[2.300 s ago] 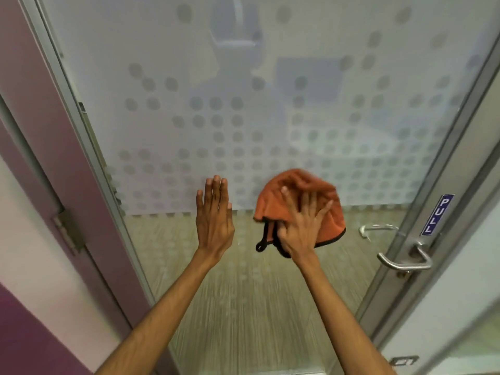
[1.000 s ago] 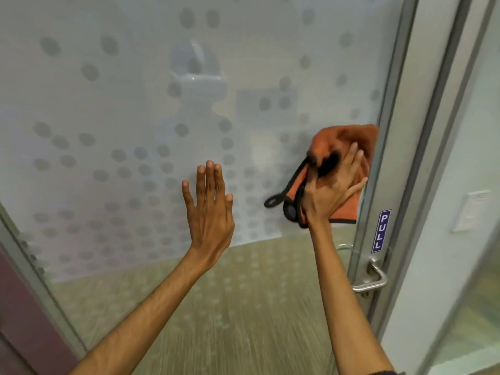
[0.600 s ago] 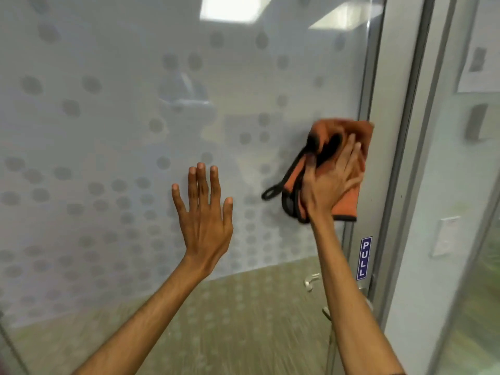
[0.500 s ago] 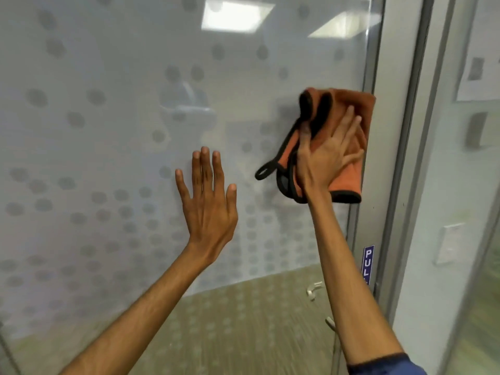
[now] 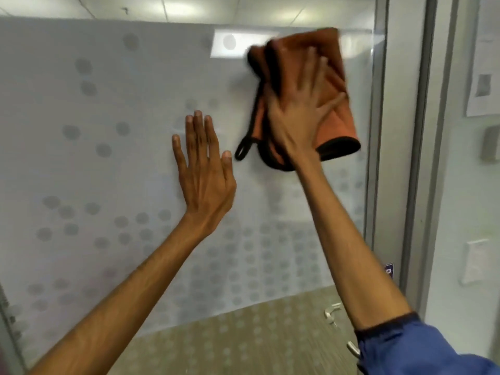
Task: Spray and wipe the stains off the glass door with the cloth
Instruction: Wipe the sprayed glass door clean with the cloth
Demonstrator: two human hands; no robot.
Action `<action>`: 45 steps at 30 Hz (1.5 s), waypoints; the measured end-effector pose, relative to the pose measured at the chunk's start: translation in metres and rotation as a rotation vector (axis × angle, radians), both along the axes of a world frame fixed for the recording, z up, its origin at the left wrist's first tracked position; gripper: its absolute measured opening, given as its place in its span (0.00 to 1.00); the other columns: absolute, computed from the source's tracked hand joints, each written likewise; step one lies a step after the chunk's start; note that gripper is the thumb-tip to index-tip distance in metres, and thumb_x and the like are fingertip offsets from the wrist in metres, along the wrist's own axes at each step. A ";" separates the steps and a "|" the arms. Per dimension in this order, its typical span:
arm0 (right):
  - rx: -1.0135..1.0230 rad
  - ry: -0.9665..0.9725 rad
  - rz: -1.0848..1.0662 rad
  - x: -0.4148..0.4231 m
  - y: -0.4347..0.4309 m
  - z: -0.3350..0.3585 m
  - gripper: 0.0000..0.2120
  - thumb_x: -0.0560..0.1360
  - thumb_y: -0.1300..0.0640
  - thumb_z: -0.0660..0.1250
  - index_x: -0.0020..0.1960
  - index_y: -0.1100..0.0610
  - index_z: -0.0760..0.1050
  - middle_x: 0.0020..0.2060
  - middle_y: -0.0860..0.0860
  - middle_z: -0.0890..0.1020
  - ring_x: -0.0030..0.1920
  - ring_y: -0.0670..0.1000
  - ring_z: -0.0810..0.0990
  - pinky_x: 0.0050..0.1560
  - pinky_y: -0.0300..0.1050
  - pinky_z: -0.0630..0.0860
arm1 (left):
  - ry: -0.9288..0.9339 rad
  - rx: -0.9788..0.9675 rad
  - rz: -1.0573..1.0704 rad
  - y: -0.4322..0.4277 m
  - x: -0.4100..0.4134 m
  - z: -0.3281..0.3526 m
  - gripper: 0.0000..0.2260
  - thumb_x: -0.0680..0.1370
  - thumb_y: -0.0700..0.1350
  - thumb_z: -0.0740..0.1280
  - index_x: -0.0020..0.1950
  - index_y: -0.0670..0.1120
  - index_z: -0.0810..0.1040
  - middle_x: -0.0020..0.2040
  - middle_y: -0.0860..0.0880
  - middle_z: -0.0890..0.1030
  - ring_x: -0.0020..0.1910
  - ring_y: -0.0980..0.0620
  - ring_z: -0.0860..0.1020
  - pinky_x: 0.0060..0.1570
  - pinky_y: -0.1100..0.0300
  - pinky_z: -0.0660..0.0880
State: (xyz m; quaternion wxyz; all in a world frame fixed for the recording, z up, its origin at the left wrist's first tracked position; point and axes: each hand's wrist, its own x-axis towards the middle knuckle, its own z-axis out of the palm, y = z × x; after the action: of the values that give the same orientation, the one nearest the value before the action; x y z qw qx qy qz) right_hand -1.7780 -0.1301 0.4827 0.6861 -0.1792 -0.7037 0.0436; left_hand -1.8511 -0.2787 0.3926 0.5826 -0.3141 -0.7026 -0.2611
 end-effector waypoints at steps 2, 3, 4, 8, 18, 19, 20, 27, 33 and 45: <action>0.213 -0.099 -0.044 -0.011 -0.023 -0.021 0.30 0.80 0.39 0.53 0.80 0.43 0.56 0.81 0.54 0.54 0.82 0.59 0.48 0.71 0.78 0.38 | 0.013 0.035 0.049 -0.015 -0.009 0.014 0.26 0.85 0.47 0.49 0.81 0.38 0.49 0.81 0.39 0.50 0.81 0.42 0.48 0.78 0.41 0.43; 0.288 -0.150 -0.059 -0.012 -0.025 -0.033 0.28 0.80 0.39 0.53 0.79 0.41 0.57 0.81 0.54 0.54 0.82 0.59 0.48 0.71 0.78 0.39 | 0.017 0.048 0.075 -0.024 -0.014 0.019 0.26 0.85 0.47 0.49 0.81 0.38 0.48 0.81 0.39 0.50 0.81 0.42 0.48 0.78 0.40 0.43; 0.342 -0.191 -0.067 -0.008 -0.019 -0.042 0.27 0.80 0.39 0.54 0.79 0.40 0.58 0.81 0.53 0.55 0.82 0.58 0.49 0.72 0.77 0.40 | 0.021 0.058 0.096 -0.033 -0.019 0.022 0.26 0.85 0.48 0.48 0.81 0.39 0.48 0.81 0.39 0.50 0.81 0.42 0.48 0.78 0.40 0.44; 0.240 -0.121 0.025 0.011 0.012 -0.022 0.25 0.82 0.40 0.54 0.78 0.37 0.57 0.81 0.51 0.55 0.82 0.56 0.49 0.73 0.76 0.41 | 0.033 0.060 0.136 -0.076 -0.040 0.025 0.26 0.86 0.49 0.48 0.81 0.41 0.45 0.82 0.40 0.48 0.81 0.43 0.46 0.78 0.39 0.42; 0.487 -0.245 -0.083 -0.028 -0.056 -0.029 0.27 0.81 0.41 0.55 0.79 0.40 0.57 0.81 0.52 0.56 0.82 0.57 0.50 0.72 0.78 0.43 | 0.034 0.031 0.134 -0.106 -0.052 0.026 0.26 0.84 0.49 0.45 0.81 0.41 0.46 0.82 0.41 0.48 0.81 0.44 0.46 0.79 0.42 0.42; 0.465 -0.241 -0.066 -0.023 -0.049 -0.032 0.26 0.81 0.41 0.56 0.78 0.39 0.59 0.81 0.51 0.56 0.82 0.56 0.50 0.72 0.77 0.42 | 0.031 0.029 0.141 -0.111 -0.055 0.026 0.26 0.85 0.49 0.45 0.81 0.41 0.46 0.82 0.41 0.48 0.81 0.44 0.46 0.79 0.42 0.42; 0.412 -0.208 -0.034 -0.018 -0.041 -0.028 0.25 0.81 0.42 0.56 0.78 0.38 0.60 0.81 0.50 0.57 0.82 0.56 0.50 0.73 0.76 0.41 | 0.033 0.023 0.146 -0.117 -0.057 0.026 0.26 0.85 0.49 0.46 0.81 0.40 0.46 0.82 0.41 0.48 0.81 0.44 0.46 0.79 0.42 0.42; 0.059 0.002 -0.016 -0.032 -0.064 0.064 0.29 0.81 0.37 0.49 0.81 0.43 0.52 0.82 0.53 0.53 0.82 0.58 0.48 0.71 0.79 0.40 | 0.030 0.000 0.162 -0.156 -0.071 0.042 0.27 0.84 0.50 0.46 0.81 0.39 0.47 0.82 0.41 0.49 0.81 0.44 0.47 0.79 0.43 0.42; 0.188 -0.054 -0.006 -0.065 -0.134 0.078 0.29 0.81 0.35 0.46 0.80 0.40 0.52 0.82 0.53 0.51 0.82 0.59 0.47 0.71 0.79 0.40 | 0.058 0.016 0.122 -0.192 -0.086 0.049 0.25 0.85 0.47 0.49 0.81 0.39 0.51 0.81 0.41 0.52 0.81 0.45 0.49 0.79 0.44 0.45; 0.494 -0.162 0.032 -0.107 -0.222 0.037 0.28 0.81 0.34 0.46 0.80 0.39 0.53 0.81 0.51 0.55 0.82 0.58 0.50 0.72 0.79 0.44 | 0.045 0.057 0.158 -0.262 -0.118 0.020 0.25 0.85 0.46 0.49 0.81 0.39 0.50 0.82 0.41 0.52 0.81 0.45 0.49 0.80 0.45 0.44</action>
State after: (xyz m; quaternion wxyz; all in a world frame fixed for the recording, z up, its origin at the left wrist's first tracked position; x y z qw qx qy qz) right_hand -1.8854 -0.3522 0.5200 0.6496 0.0022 -0.7485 -0.1334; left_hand -1.9695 -0.5406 0.4130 0.6258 -0.2468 -0.7041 -0.2273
